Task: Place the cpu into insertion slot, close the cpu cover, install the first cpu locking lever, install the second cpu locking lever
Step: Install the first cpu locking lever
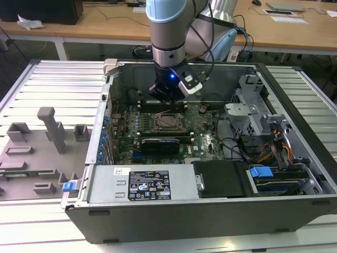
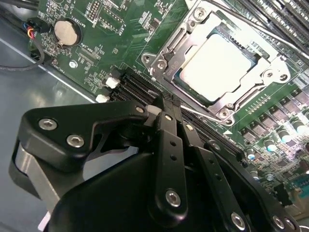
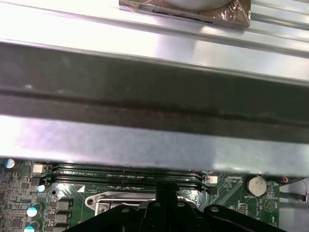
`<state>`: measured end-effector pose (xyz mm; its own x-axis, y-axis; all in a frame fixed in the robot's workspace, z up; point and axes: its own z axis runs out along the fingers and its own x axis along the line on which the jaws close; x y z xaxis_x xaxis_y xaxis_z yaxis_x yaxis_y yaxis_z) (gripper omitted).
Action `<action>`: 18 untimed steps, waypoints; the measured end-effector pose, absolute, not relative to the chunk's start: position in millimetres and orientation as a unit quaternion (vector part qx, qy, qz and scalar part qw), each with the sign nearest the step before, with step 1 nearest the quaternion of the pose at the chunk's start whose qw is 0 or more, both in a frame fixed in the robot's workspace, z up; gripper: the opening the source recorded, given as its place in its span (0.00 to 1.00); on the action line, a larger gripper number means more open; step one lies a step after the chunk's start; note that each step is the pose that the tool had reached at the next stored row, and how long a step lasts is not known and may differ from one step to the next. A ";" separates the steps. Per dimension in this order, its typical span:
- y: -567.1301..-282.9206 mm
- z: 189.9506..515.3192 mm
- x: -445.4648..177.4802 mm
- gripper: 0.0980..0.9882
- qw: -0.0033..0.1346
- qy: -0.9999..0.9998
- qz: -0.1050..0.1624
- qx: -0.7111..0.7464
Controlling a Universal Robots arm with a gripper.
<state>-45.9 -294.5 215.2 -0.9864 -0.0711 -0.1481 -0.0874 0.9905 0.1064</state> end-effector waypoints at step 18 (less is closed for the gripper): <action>-284.9 206.8 -45.5 0.01 0.075 0.996 0.048 0.016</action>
